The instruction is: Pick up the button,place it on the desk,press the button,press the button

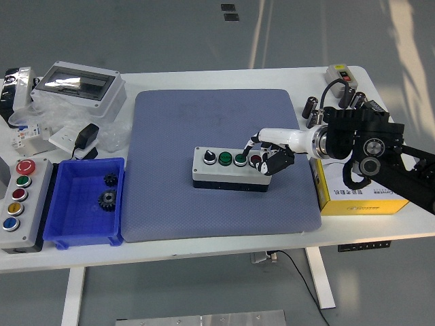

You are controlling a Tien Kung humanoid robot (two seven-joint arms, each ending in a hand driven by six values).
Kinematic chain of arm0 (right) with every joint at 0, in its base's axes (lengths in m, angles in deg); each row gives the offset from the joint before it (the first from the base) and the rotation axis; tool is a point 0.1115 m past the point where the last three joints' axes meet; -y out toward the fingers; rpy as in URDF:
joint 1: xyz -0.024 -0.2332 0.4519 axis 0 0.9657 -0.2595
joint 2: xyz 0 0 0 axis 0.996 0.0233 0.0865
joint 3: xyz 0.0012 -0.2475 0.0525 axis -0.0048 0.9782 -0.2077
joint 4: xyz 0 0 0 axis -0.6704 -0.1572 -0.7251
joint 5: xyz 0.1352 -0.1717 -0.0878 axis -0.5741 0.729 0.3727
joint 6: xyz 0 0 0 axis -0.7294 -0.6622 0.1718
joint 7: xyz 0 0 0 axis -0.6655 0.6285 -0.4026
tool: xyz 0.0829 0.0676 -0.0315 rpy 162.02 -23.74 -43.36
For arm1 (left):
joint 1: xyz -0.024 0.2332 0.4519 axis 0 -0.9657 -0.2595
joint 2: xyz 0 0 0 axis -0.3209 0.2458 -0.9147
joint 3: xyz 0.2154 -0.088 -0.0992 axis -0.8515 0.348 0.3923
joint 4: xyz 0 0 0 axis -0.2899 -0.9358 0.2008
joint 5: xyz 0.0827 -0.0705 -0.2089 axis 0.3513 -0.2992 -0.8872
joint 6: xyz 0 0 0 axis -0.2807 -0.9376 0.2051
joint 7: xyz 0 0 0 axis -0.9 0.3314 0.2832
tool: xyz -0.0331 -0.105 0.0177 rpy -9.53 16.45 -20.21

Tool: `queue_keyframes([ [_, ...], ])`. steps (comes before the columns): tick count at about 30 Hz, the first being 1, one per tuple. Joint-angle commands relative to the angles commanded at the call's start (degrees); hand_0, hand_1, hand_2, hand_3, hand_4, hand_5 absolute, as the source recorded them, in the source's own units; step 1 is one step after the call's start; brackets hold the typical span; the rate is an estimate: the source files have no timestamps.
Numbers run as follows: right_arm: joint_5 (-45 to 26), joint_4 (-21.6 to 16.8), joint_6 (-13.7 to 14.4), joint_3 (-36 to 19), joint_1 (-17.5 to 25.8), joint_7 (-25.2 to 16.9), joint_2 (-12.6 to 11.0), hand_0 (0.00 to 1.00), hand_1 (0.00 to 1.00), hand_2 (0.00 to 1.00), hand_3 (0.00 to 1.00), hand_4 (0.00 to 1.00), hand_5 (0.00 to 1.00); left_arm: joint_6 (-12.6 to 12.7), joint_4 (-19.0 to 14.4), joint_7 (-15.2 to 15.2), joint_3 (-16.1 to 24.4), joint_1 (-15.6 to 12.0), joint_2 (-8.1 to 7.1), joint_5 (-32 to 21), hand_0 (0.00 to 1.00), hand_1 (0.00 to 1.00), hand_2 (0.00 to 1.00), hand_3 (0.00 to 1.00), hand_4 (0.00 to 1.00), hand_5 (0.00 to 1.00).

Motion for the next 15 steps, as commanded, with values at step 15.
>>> queue_keyframes([
  [15, 0.2, 5.3, 2.4, 3.3, 0.3, -1.0, 2.9, 0.002, 0.077, 0.207, 0.782, 0.213, 0.093, 0.0, 0.0, 0.2, -0.4, 0.1, -0.06, -0.4, 0.634, 0.578, 0.534, 0.591, 0.593, 0.2],
])
